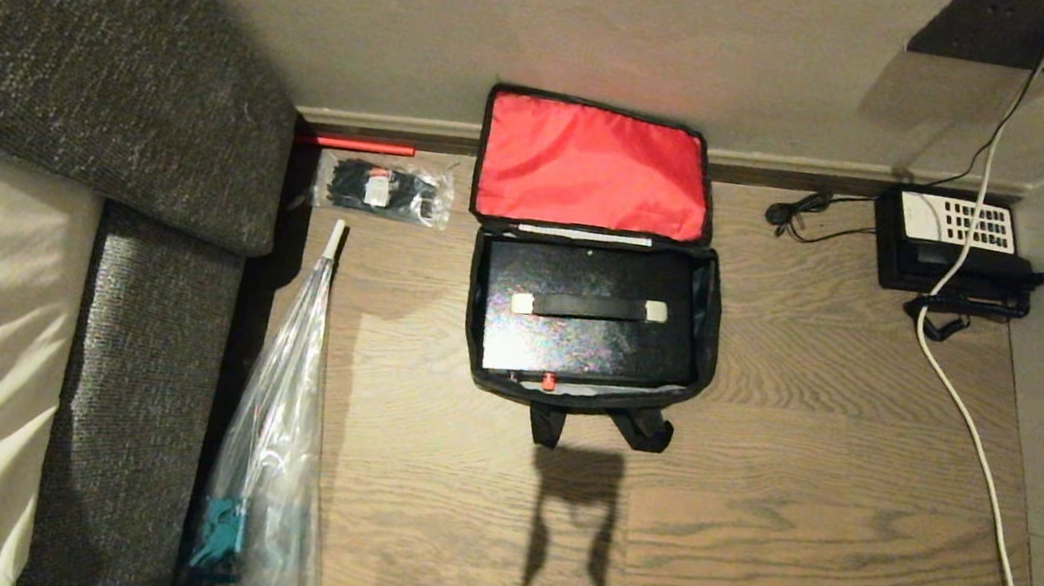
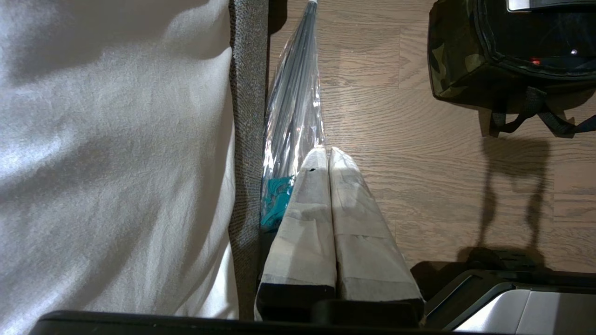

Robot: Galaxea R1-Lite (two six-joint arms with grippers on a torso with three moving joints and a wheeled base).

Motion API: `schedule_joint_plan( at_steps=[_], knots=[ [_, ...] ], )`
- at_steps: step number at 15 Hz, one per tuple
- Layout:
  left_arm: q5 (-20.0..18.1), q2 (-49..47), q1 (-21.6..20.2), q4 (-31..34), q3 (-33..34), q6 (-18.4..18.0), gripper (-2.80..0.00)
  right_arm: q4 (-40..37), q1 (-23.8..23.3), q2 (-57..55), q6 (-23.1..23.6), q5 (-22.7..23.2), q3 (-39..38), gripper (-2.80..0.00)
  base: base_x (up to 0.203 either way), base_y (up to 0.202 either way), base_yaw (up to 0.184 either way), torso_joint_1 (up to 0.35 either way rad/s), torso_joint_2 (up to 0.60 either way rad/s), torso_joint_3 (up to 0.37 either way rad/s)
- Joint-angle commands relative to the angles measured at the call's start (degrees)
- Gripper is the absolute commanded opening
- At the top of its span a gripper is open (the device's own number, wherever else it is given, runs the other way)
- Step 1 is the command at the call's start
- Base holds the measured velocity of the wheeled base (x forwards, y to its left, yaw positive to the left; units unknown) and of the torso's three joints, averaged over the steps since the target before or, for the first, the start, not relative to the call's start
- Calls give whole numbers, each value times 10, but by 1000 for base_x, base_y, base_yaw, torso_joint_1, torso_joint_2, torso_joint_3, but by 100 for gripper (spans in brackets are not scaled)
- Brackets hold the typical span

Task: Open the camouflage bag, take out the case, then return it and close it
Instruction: Grip the handle

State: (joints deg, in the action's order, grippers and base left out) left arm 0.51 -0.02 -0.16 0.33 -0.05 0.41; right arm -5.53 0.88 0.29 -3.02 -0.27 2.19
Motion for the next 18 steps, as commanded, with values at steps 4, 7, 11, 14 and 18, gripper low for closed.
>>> schedule_joint_plan(
  at_steps=[4, 7, 11, 14, 18],
  knots=[
    [0, 1, 0, 0, 0, 0, -280, -2, 0, 15, -3, -3, 0, -280, 0, 0, 0, 0, 0, 0],
    [0, 1, 0, 0, 0, 0, -280, 0, 0, 15, -3, -3, -1, -280, 0, 0, 0, 0, 0, 0],
    [0, 1, 1, 0, 0, 0, -280, 0, 0, 15, -3, -3, -1, -280, 0, 0, 0, 0, 0, 0],
    [0, 1, 0, 3, 0, -16, -280, 0, 0, 15, -3, -3, -1, -280, 0, 0, 0, 0, 0, 0],
    [1, 1, 0, 1, 0, -16, -280, 0, 0, 15, -3, -3, -1, -280, 0, 0, 0, 0, 0, 0]
  ],
)
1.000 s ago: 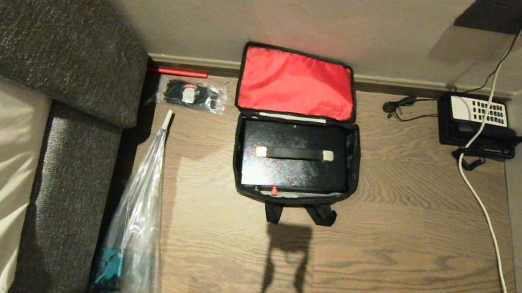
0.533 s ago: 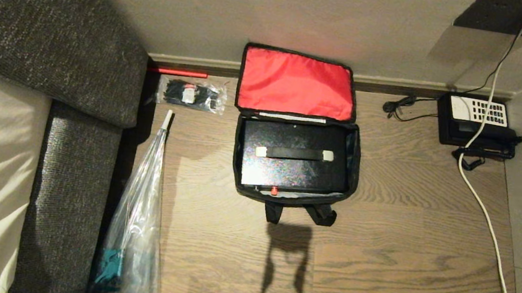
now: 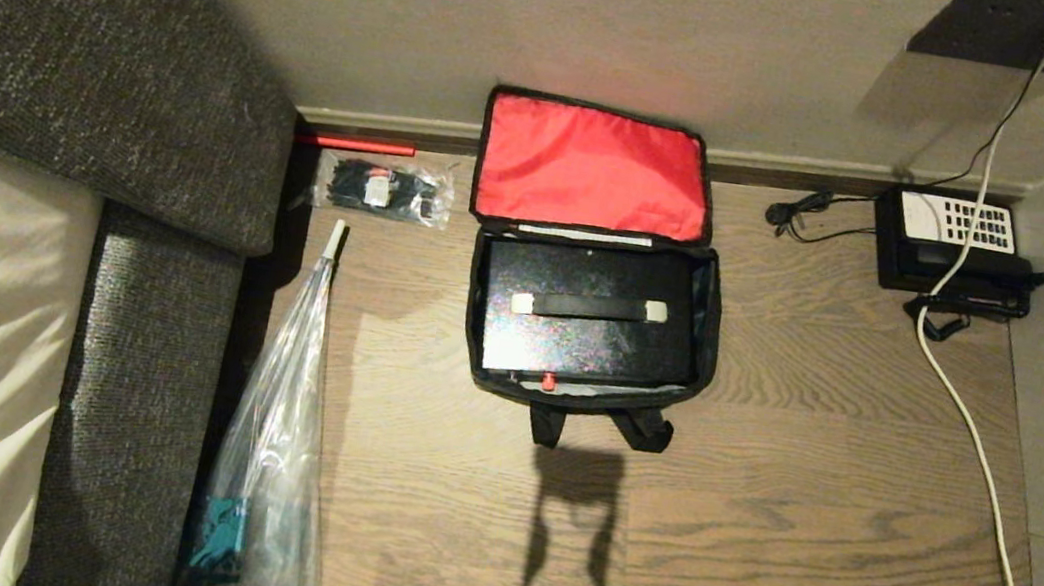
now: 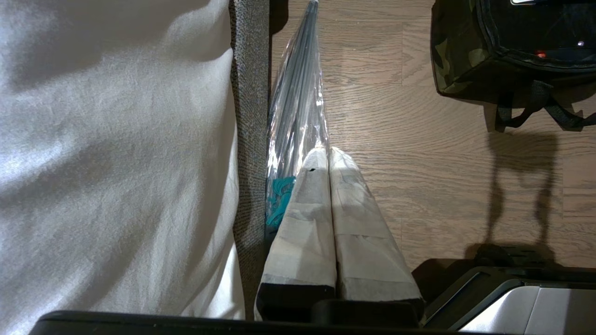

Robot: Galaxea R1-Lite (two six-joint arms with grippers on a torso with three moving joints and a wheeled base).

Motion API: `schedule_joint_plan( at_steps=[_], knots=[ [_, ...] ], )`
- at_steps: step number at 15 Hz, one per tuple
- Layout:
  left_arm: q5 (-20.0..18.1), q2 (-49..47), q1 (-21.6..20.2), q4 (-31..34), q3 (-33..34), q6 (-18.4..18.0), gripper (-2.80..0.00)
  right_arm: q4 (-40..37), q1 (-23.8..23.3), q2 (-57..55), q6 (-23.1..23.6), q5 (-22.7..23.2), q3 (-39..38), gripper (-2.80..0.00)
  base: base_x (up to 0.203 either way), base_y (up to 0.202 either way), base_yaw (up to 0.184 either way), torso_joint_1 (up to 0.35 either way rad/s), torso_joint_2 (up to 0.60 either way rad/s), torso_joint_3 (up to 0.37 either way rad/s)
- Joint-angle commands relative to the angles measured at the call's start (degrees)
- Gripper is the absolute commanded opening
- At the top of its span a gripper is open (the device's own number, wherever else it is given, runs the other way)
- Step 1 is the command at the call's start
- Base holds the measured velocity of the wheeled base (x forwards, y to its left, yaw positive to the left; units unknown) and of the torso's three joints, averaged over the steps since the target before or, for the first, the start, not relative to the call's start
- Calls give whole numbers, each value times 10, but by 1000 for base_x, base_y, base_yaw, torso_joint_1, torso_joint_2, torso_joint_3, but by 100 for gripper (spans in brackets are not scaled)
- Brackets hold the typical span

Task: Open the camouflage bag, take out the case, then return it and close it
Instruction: Grip the handle

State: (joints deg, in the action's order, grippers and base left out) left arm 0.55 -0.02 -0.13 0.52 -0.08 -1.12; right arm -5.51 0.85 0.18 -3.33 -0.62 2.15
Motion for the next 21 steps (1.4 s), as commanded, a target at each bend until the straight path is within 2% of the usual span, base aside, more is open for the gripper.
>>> schedule_joint_plan(
  at_steps=[1, 21],
  knots=[
    [1, 1, 0, 1, 1, 2, -280, 0, 0, 16, 0, 0, 1, -280, 0, 0, 0, 0, 0, 0],
    [1, 1, 0, 0, 0, 2, -280, 0, 1, 16, 0, 0, 0, -280, 0, 0, 0, 1, 1, -29]
  ],
)
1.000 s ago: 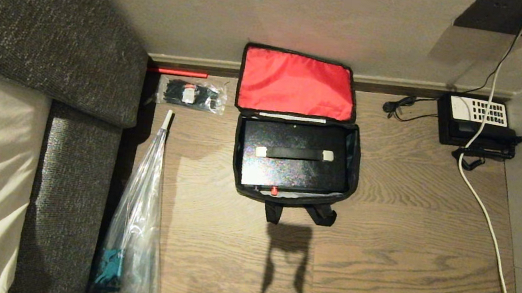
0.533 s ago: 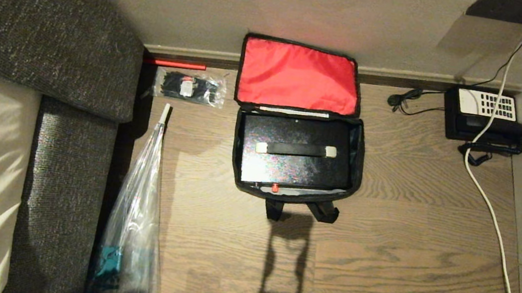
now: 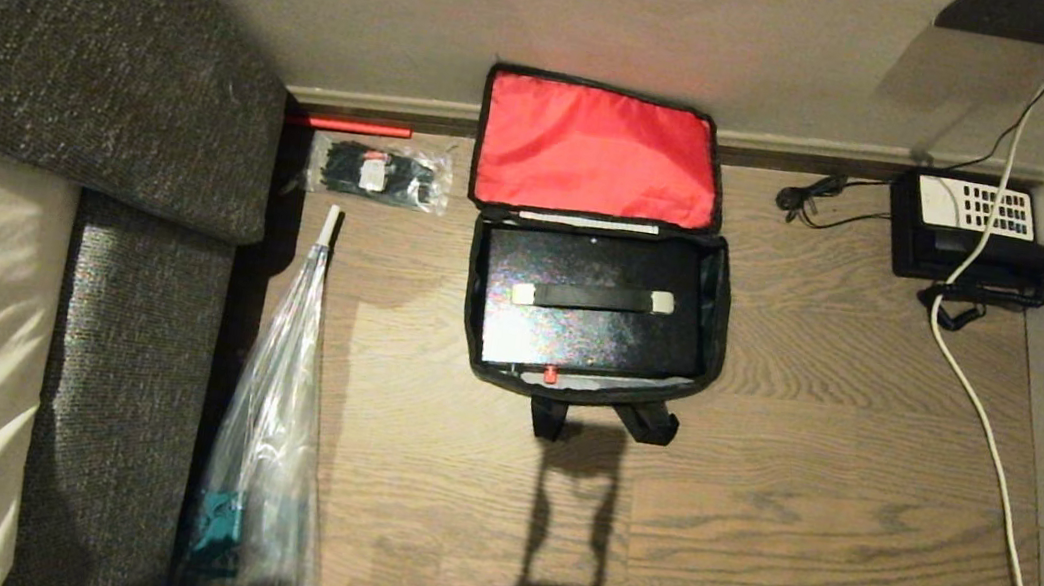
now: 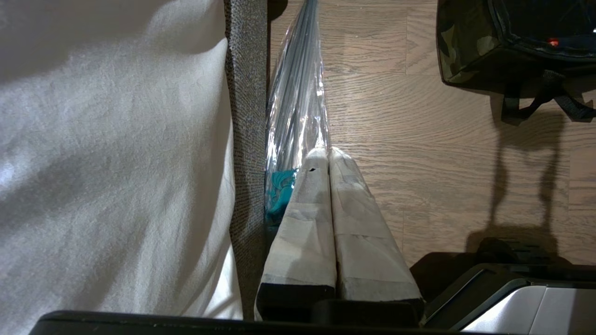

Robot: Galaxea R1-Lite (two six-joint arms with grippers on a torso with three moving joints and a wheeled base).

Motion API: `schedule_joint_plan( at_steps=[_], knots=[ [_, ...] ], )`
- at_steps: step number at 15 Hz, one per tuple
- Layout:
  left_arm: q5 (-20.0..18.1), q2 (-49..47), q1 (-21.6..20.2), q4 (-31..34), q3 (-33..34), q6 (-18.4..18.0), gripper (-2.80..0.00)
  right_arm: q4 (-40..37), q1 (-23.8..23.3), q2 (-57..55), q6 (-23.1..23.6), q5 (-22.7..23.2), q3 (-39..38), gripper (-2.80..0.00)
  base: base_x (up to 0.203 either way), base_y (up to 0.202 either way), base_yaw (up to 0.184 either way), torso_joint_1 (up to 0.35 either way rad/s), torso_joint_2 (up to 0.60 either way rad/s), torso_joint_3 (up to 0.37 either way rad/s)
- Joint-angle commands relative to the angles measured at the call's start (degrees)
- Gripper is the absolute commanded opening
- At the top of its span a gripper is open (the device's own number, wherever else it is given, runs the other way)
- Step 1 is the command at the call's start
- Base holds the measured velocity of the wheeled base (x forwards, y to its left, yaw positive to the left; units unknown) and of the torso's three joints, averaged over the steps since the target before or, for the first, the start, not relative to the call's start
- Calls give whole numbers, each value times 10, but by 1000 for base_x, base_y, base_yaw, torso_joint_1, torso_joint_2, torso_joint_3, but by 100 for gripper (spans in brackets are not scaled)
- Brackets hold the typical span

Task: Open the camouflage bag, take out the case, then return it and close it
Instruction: Grip the handle

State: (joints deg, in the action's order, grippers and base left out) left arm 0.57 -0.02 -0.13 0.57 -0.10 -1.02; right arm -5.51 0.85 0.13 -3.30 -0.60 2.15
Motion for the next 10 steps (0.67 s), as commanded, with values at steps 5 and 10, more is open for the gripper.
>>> schedule_joint_plan(
  at_steps=[5, 10],
  knots=[
    [0, 1, 0, 0, 1, 8, -280, 0, 0, 16, 0, 0, 0, -280, -90, 0, 2, 3, 1, 2],
    [-15, -3, 0, 3, 0, -24, -280, 0, 0, 16, -1, 0, 1, -280, 0, 0, 0, 0, 0, 0]
  ],
)
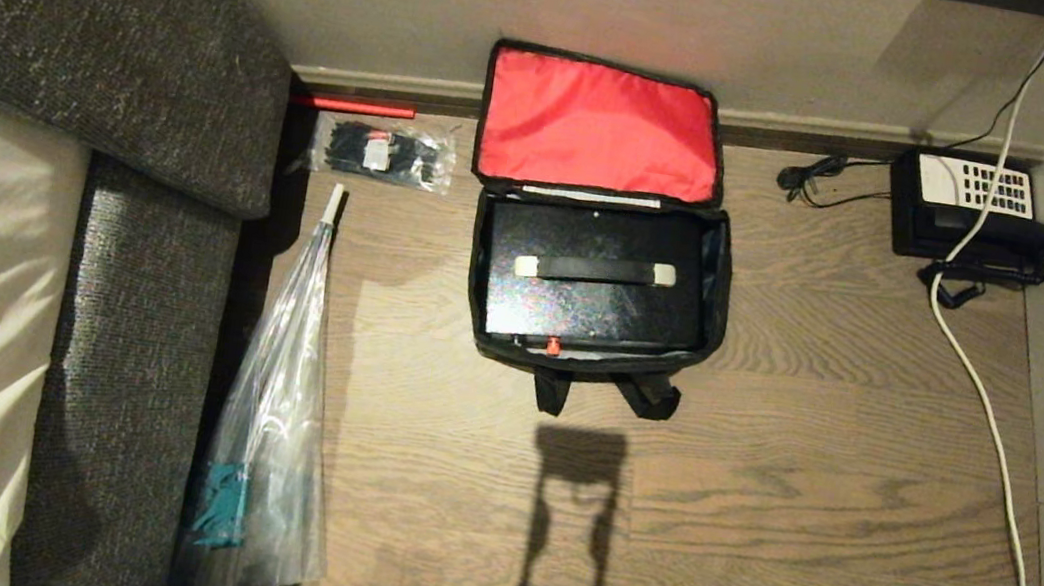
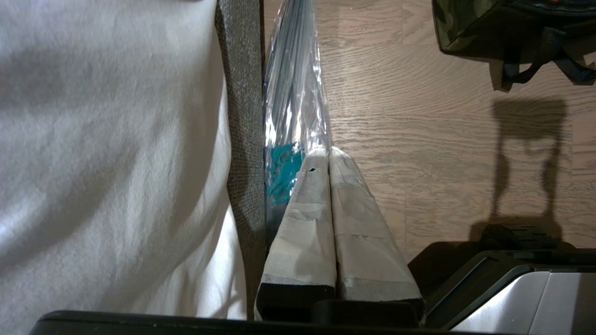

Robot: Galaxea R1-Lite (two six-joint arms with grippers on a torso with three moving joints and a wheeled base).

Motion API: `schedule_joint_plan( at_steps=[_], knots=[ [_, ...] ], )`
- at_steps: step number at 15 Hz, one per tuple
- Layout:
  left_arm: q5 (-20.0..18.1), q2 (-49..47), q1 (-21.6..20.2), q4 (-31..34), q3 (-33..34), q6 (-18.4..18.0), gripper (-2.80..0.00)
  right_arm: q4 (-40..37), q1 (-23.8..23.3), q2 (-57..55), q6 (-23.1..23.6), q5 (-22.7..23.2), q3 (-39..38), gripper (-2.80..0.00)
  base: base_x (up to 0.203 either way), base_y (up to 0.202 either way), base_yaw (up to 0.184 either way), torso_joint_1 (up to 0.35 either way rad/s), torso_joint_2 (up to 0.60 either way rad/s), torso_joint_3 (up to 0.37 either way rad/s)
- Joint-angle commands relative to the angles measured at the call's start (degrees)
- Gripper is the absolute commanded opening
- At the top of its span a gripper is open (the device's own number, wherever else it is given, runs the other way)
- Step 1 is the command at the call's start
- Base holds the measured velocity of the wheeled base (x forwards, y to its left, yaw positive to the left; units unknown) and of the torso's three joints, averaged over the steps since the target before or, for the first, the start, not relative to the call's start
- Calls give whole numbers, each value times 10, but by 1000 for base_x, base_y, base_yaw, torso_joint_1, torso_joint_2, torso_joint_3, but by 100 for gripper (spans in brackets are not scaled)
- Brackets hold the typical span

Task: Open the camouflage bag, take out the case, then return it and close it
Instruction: Grip the handle

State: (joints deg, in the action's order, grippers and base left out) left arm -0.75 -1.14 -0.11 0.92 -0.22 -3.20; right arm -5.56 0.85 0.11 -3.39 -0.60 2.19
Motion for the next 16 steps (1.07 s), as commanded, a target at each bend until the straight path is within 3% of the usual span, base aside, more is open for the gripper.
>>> schedule_joint_plan(
  at_steps=[1, 7, 11, 16],
  knots=[
    [-3, 12, -1, 1, 0, -6, -280, 0, 0, 16, 0, 0, 0, -280, 0, 0, 0, 0, 0, 0],
    [0, 12, -1, 1, 1, 2, -280, 0, 0, 16, 0, 0, 0, -280, 0, 0, 0, 0, 0, 0],
    [3, 12, -1, 0, 1, -6, -280, 0, 0, 16, 0, 0, 0, -280, 133, 0, 2, 3, 2, 0],
    [1, 12, -1, 0, 0, -7, -280, 0, 0, 16, 0, 0, 0, -280, 0, 0, 0, 0, 0, 0]
  ],
)
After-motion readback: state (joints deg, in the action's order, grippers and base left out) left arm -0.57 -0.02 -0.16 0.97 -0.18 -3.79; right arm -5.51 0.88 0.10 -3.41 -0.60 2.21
